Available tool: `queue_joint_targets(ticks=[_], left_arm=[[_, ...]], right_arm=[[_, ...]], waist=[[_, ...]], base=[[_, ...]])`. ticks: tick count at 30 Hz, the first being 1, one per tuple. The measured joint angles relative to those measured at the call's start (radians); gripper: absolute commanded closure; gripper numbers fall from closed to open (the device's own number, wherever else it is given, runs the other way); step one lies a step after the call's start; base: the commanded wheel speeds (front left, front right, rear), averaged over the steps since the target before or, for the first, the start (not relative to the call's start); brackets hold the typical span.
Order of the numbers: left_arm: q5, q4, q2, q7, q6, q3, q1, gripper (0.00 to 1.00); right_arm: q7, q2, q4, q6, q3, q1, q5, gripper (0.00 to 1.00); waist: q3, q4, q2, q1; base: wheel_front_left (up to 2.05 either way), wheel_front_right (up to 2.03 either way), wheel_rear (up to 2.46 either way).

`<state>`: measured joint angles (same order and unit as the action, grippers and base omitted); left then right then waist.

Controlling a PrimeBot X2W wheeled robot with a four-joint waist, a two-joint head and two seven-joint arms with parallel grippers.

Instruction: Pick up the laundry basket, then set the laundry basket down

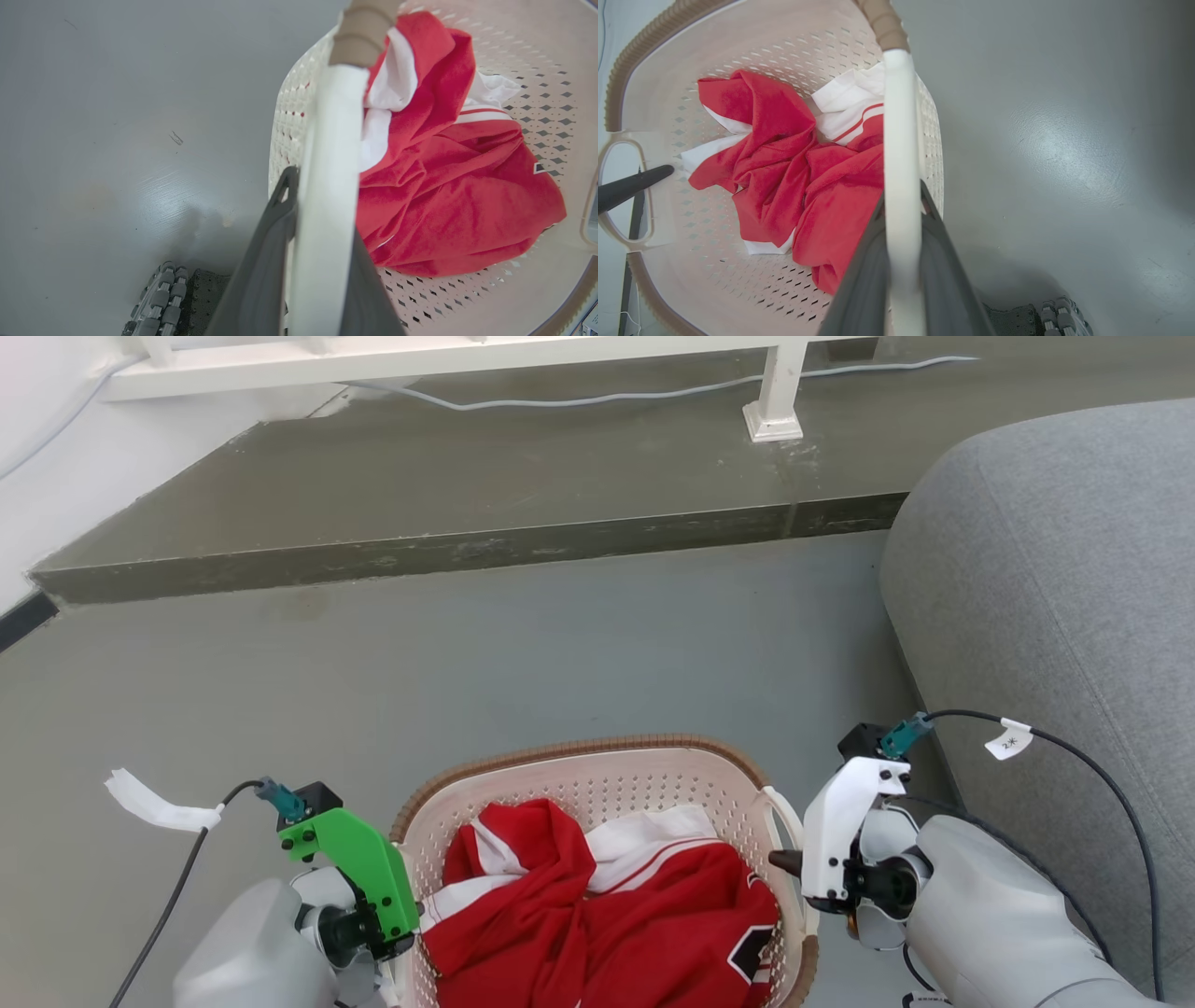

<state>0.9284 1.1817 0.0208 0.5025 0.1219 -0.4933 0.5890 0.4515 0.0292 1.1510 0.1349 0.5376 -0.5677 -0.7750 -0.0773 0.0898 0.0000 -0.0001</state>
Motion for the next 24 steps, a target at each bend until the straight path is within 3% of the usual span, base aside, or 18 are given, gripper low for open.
queue_joint_targets(ticks=[24], left_arm=[[0.02, -0.003, 0.006, -0.002, 0.0, -0.02, -0.006, 1.0]], right_arm=[[0.008, 0.002, -0.005, -0.004, 0.031, 0.002, -0.029, 1.0]], waist=[[0.002, -0.002, 0.0, 0.0]], base=[[0.0, 0.0, 0.0]])
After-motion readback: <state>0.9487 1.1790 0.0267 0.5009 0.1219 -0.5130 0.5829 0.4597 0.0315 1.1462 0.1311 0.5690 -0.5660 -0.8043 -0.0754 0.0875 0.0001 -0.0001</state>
